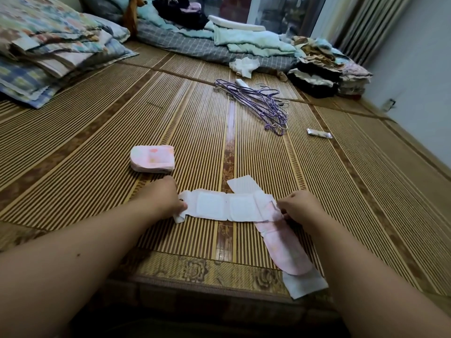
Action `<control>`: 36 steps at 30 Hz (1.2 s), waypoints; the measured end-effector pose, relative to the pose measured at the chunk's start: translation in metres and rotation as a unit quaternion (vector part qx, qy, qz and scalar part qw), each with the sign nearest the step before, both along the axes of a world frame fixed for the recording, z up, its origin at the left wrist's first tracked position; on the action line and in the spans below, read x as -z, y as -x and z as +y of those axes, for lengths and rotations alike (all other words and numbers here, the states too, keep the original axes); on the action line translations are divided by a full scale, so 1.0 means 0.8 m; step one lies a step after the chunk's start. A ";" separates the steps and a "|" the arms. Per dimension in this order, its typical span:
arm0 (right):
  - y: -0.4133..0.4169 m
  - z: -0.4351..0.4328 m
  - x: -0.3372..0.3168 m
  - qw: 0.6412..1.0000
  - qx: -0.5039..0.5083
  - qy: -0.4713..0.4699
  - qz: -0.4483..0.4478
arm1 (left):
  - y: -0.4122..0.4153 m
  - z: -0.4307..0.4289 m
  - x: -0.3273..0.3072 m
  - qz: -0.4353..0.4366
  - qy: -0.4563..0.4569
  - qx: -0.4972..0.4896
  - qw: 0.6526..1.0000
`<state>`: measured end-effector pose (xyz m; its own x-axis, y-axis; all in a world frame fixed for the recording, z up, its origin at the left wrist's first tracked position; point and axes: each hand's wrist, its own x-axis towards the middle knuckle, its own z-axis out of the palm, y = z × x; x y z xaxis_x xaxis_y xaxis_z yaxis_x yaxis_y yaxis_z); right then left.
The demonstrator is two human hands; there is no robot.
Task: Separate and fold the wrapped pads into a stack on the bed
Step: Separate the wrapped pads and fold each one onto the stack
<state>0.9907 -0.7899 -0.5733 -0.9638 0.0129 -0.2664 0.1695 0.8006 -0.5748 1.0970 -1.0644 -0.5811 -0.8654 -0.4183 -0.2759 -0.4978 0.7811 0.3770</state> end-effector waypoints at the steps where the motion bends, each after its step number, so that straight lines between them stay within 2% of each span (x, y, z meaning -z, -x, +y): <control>1: 0.000 0.002 0.000 1.000 0.006 0.011 0.009 | 0.002 -0.002 -0.002 -0.019 -0.005 0.002 1.000; 4: -0.001 0.004 0.003 0.999 0.007 0.028 0.020 | 0.003 -0.003 -0.009 -0.062 -0.008 0.013 0.998; 6: -0.002 0.001 0.004 1.000 -0.008 0.007 0.007 | 0.001 -0.003 -0.010 -0.070 -0.001 0.030 0.997; 9: -0.003 -0.006 0.005 0.999 -0.034 -0.020 -0.011 | -0.003 -0.003 -0.011 -0.026 -0.009 0.047 0.999; 11: -0.003 -0.009 0.003 0.999 -0.033 -0.029 -0.002 | -0.005 -0.003 -0.012 0.017 -0.057 0.025 0.998; 13: -0.002 -0.010 0.001 1.000 -0.020 -0.016 0.009 | -0.007 -0.007 -0.014 0.037 -0.142 -0.015 0.989; 16: -0.007 -0.008 -0.004 0.998 0.004 0.046 0.036 | -0.013 -0.015 -0.014 0.071 -0.221 -0.065 0.971; 20: -0.021 -0.017 -0.019 0.985 -0.002 0.163 0.057 | -0.019 -0.023 -0.012 0.133 -0.215 -0.098 0.963; 22: -0.028 -0.032 -0.025 0.980 -0.031 0.191 0.052 | -0.021 -0.025 -0.011 0.146 -0.236 -0.102 0.955; 25: -0.038 -0.060 -0.029 0.977 -0.080 0.195 0.028 | -0.025 -0.027 -0.011 0.152 -0.274 -0.107 0.944; 29: -0.047 -0.089 -0.021 0.981 -0.126 0.145 -0.013 | -0.031 -0.027 -0.015 0.159 -0.269 -0.082 0.947; 33: -0.049 -0.097 -0.015 0.977 -0.100 0.163 -0.089 | -0.035 -0.025 -0.022 0.168 -0.276 -0.063 0.944; 36: -0.043 -0.087 -0.015 0.984 -0.080 0.155 -0.046 | -0.032 -0.019 -0.030 0.171 -0.272 -0.044 0.946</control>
